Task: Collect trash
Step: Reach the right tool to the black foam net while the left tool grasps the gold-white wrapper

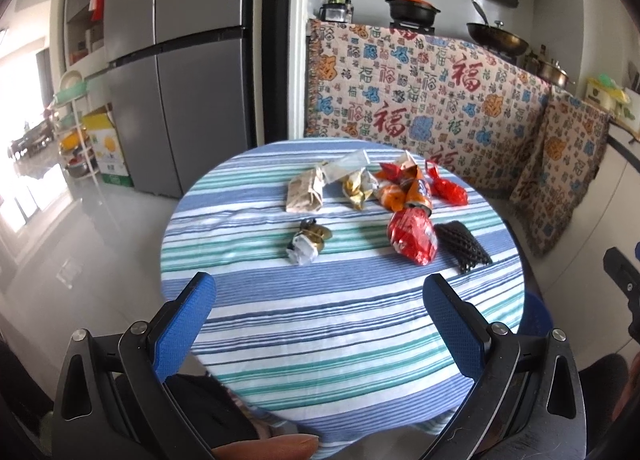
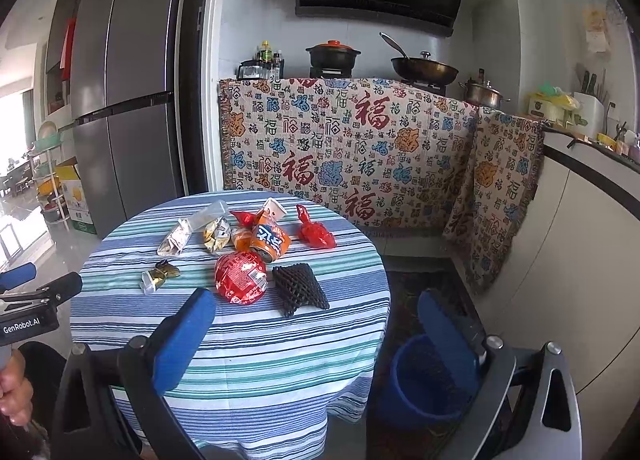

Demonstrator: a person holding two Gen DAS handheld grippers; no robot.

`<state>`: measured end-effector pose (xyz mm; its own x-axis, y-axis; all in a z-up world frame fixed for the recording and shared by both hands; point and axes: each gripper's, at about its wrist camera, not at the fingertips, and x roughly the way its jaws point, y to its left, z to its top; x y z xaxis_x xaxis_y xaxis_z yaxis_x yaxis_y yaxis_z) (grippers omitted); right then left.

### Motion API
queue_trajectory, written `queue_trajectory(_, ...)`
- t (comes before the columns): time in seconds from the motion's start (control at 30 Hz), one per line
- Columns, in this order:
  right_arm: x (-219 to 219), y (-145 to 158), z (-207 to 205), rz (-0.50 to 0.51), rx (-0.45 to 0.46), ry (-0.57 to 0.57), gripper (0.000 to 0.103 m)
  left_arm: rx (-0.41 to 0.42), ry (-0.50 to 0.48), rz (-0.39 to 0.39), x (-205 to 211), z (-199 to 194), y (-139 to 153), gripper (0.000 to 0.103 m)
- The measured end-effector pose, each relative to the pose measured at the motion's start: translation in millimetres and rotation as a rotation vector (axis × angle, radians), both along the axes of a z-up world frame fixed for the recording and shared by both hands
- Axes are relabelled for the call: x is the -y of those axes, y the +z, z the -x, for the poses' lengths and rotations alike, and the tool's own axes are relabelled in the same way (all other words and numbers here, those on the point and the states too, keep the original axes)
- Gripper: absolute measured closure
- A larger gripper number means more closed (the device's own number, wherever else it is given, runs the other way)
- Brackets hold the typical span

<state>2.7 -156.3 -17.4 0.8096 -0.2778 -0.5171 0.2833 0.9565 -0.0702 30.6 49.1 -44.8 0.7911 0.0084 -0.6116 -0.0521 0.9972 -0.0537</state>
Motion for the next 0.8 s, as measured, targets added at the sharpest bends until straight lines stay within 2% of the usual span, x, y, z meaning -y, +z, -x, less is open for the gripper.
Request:
queue_trajectory(0.3, 15, -33, -22, -0.041, -0.076, -0.025, 0.000, -0.045, -0.006, -0.001, 0, -16, -20, 0.000)
queue_trajectory(0.5, 26, -66, -45, -0.066, -0.141, -0.015, 0.000, -0.089, -0.005, -0.003, 0, -43, -46, 0.000)
queue_trajectory(0.73, 41, -105, -98, -0.061, -0.212, 0.063, 0.000, -0.215, -0.030, 0.025, -2, -98, -93, 0.000)
queue_trajectory(0.8, 47, -117, -116, -0.095, -0.239, 0.090, 0.000, -0.255, -0.033, 0.025, -4, -116, -106, 0.000)
